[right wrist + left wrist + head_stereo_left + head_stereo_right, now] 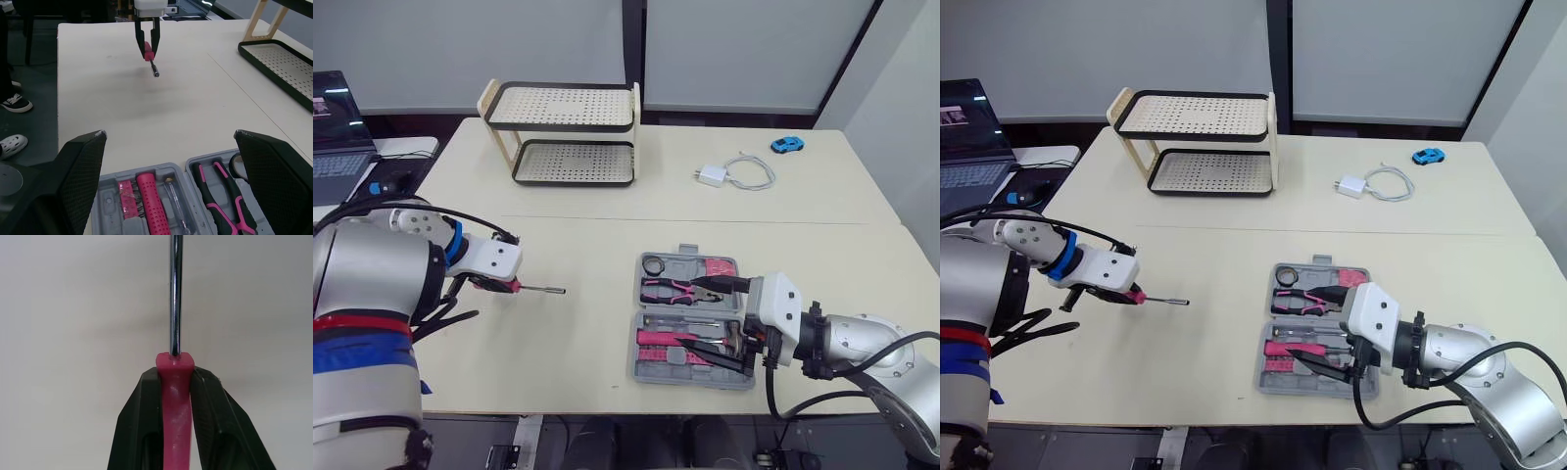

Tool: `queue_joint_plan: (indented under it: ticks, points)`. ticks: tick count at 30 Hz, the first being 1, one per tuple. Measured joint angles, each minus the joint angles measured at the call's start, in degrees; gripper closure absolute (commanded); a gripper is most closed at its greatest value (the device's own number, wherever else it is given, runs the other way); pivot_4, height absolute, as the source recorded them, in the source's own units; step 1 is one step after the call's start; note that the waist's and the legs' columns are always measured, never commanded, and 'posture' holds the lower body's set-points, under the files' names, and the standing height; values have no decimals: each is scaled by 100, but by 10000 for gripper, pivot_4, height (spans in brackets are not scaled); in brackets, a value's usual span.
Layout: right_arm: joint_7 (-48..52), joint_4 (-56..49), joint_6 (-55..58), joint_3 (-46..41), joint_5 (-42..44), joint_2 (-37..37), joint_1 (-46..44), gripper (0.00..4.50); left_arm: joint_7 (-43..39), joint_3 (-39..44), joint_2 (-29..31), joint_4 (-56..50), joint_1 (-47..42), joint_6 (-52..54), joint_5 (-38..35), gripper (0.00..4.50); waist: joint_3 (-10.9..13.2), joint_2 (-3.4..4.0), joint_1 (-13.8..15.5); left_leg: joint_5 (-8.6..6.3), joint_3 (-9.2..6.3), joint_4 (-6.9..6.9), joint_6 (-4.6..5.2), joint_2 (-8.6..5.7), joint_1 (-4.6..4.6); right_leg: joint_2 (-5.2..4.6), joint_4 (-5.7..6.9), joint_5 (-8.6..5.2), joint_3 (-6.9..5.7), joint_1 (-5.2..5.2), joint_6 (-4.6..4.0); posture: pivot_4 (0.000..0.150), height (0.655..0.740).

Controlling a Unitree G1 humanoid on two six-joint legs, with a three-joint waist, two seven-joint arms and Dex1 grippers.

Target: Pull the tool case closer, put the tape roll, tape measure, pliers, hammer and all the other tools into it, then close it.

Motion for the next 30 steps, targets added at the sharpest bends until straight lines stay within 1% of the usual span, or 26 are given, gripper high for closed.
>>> queue_joint_plan:
  ticks: [3, 6, 11, 14, 17, 22, 24, 27, 30]
  points:
    - [13, 11, -3, 17, -4, 5, -16, 0, 152, 15, 22, 1, 6, 106, 147, 40735, 0, 0, -5, 1, -1, 0, -2, -1, 0, 0, 3, 0, -1, 0, 0, 1500, 7400]
    - [16, 27, -8, 23, -7, 6, -40, 0, 576, -89, -2, 2, 48, 366, 148, 40735, 0, 0, -5, -1, -3, 0, 3, -1, 0, -1, 9, 0, -1, -1, 0, 1500, 7400]
    - [17, 125, -22, 116, -48, 32, -104, 0, 1566, -535, -489, -4, 111, 851, 81, 40735, -1, -2, 37, -1, -5, 6, 2, -3, -1, -4, 19, 0, -2, -2, 0, 1500, 7400]
    - [18, 175, -42, 145, -62, 68, -171, 0, 1708, -571, -683, -296, 279, 1419, -115, 40735, -1, -2, 26, 0, -8, 6, 0, -2, -1, -5, 32, 0, 2, -14, 0, 1500, 7400]
    - [17, 218, -66, 166, -110, 80, -183, 0, 1571, -415, -846, -783, 477, 2096, -434, 40735, -1, -2, 14, 1, -23, 6, -2, -2, -2, -5, 36, 0, 2, -17, 0, 1500, 7400]
    - [14, 226, -98, 219, -174, 105, -185, 0, 1005, -146, -917, -2112, 1012, 3360, -1031, 40735, -1, -1, -22, 4, -41, 6, -7, -2, -3, -5, 37, 0, 1, -18, 0, 1500, 7400]
    - [12, 226, -107, 243, -193, 129, -185, 0, 775, -3, -975, -2676, 1283, 4019, -1272, 40735, -1, -1, -25, 4, -47, 7, -7, -2, -3, -5, 39, 0, -1, -18, 0, 1500, 7400]
    - [7, 226, -109, 250, -219, 176, -185, 0, 266, 150, -1001, -3546, 1677, 4916, -1582, 40735, -1, -1, -37, 4, -51, 8, -8, -1, -3, -5, 40, 0, -1, -18, 0, 1500, 7400]
    - [3, 226, -109, 252, -224, 189, -185, 0, -262, 350, -981, -4576, 2036, 6072, -1939, 40735, -1, 0, -40, 5, -59, 8, -9, 2, -3, -6, 40, 0, -1, -17, 0, 1500, 7400]
